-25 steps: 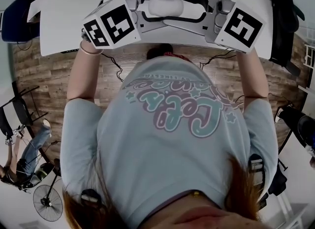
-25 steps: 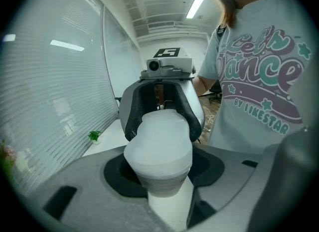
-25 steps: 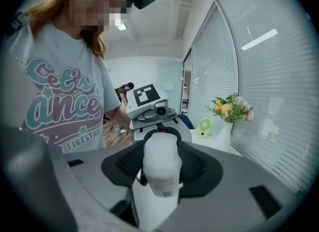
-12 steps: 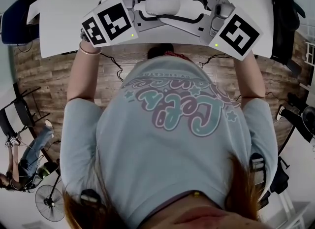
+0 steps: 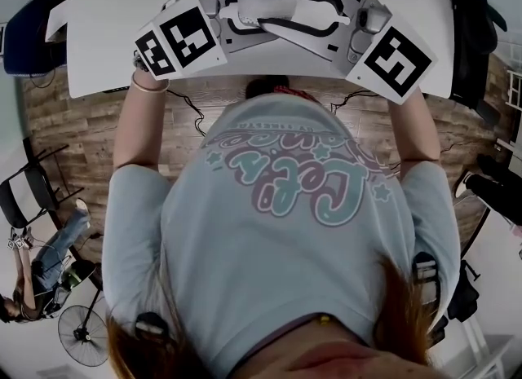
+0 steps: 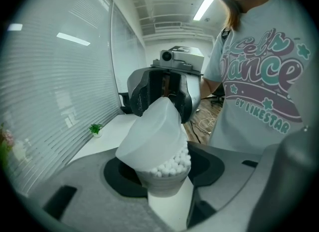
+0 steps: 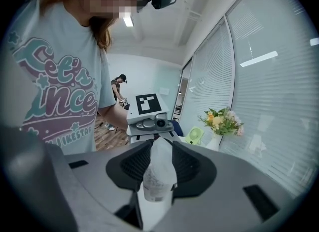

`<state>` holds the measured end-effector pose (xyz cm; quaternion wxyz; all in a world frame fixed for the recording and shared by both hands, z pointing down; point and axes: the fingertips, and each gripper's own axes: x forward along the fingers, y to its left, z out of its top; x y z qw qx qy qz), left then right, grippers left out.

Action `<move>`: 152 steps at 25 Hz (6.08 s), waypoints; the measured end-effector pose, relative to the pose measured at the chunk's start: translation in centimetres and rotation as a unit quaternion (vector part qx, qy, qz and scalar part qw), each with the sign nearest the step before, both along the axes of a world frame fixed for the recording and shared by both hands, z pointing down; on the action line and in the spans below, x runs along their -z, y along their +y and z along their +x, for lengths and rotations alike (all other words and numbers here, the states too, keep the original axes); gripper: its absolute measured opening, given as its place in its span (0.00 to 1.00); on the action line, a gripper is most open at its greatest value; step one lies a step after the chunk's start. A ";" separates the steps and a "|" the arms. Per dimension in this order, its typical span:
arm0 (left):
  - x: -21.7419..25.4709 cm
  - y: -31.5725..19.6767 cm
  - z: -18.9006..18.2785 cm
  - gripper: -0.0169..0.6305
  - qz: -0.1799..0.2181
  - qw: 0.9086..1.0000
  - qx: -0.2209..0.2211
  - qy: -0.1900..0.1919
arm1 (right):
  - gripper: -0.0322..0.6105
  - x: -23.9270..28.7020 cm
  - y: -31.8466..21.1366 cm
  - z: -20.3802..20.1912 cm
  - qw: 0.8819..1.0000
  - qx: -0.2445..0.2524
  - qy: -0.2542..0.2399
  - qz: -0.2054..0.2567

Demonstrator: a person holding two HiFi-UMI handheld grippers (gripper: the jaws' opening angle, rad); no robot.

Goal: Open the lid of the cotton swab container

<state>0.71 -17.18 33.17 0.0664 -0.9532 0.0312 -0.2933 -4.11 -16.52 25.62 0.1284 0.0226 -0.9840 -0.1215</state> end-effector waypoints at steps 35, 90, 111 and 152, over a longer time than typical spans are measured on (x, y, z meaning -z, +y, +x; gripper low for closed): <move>0.4 -0.6 0.3 0.33 -0.014 0.999 -0.006 0.049 | 0.18 2.3 -3.5 0.1 0.998 -0.021 -0.060 -0.020; -0.5 -3.5 -0.7 0.33 -0.013 0.992 0.067 0.105 | 0.21 1.7 -6.5 2.9 0.983 -0.142 -0.115 -0.028; -7.2 -7.5 -1.2 0.33 -0.015 0.984 0.135 0.118 | 0.21 -2.3 -7.5 4.4 0.975 -0.183 -0.108 -0.059; -14.6 -9.3 -1.4 0.33 -0.048 0.989 0.133 0.049 | 0.19 -4.8 -7.6 4.9 0.972 -0.197 -0.098 -0.088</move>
